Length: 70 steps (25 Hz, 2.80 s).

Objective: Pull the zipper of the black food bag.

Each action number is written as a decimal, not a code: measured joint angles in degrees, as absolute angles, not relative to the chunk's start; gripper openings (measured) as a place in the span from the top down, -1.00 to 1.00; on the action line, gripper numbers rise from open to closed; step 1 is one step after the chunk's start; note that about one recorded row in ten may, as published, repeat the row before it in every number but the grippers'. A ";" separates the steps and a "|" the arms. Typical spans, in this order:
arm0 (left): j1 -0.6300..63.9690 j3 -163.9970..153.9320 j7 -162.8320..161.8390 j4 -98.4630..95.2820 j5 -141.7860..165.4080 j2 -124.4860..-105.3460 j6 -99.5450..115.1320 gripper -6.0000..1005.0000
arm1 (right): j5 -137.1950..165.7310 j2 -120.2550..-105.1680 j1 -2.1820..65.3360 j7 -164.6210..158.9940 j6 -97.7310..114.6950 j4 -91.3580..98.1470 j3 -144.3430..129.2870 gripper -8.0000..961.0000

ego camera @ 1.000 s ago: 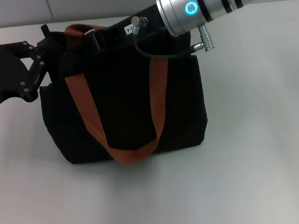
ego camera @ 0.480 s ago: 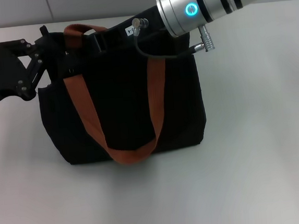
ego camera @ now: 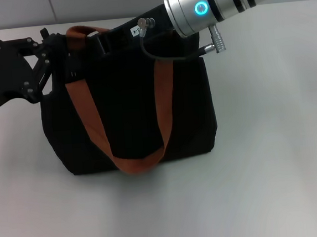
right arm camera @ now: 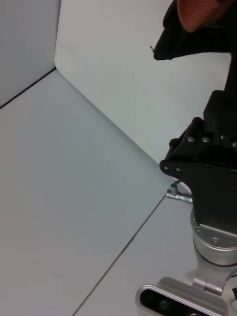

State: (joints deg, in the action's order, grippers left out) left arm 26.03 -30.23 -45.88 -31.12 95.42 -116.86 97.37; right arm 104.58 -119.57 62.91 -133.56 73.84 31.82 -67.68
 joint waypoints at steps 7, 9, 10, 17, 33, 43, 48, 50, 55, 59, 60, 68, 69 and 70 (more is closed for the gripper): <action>26.01 -30.05 -45.88 -31.02 95.40 -116.78 96.96 0.93 | 104.27 -119.61 62.83 -133.05 74.18 31.82 -67.67 0.42; 25.98 -30.05 -45.88 -31.08 95.40 -116.85 96.99 0.93 | 104.22 -119.65 62.92 -133.04 74.25 31.82 -67.68 0.42; 25.97 -30.05 -45.88 -31.10 95.40 -116.87 97.06 0.93 | 104.21 -119.67 62.99 -133.02 74.26 31.82 -67.68 0.42; 25.81 -30.06 -45.92 -31.13 95.40 -116.93 97.43 0.93 | 104.02 -119.78 63.07 -132.94 74.37 31.82 -67.81 0.42; 25.76 -30.11 -46.06 -30.95 95.35 -117.00 98.28 0.93 | 102.81 -119.79 62.85 -132.09 74.89 32.19 -68.84 0.42; 25.53 -30.06 -46.06 -31.02 95.34 -117.05 98.26 0.93 | 102.39 -119.79 62.59 -131.59 74.84 32.26 -69.17 0.44; 25.44 -30.05 -46.06 -30.82 95.34 -116.94 98.41 0.93 | 102.44 -119.74 62.34 -131.63 74.62 32.26 -69.17 0.56; 25.39 -30.05 -46.06 -30.86 95.34 -117.04 98.52 0.93 | 102.46 -119.73 62.33 -131.55 74.60 32.26 -69.17 0.61; 25.33 -30.05 -46.06 -30.85 95.35 -117.08 98.69 0.93 | 102.43 -119.71 62.24 -131.49 74.55 32.25 -69.17 0.72; 25.31 -30.14 -46.06 -30.85 95.37 -117.13 98.78 0.93 | 102.43 -119.72 62.15 -131.48 74.52 32.26 -69.17 0.80; 25.32 -30.18 -46.06 -30.85 95.37 -117.14 98.82 0.93 | 102.43 -119.72 62.15 -131.48 74.49 32.26 -69.17 0.82; 25.55 -30.24 -46.05 -30.78 95.36 -117.21 99.12 0.93 | 102.43 -119.77 62.41 -131.49 73.17 31.86 -69.28 0.85; 25.61 -30.26 -46.05 -30.77 95.36 -117.25 99.11 0.93 | 102.43 -119.78 62.51 -131.49 72.91 31.76 -69.34 0.86; 25.63 -30.27 -46.05 -30.76 95.36 -117.26 99.11 0.93 | 102.43 -119.80 62.60 -131.48 72.73 31.74 -69.45 0.87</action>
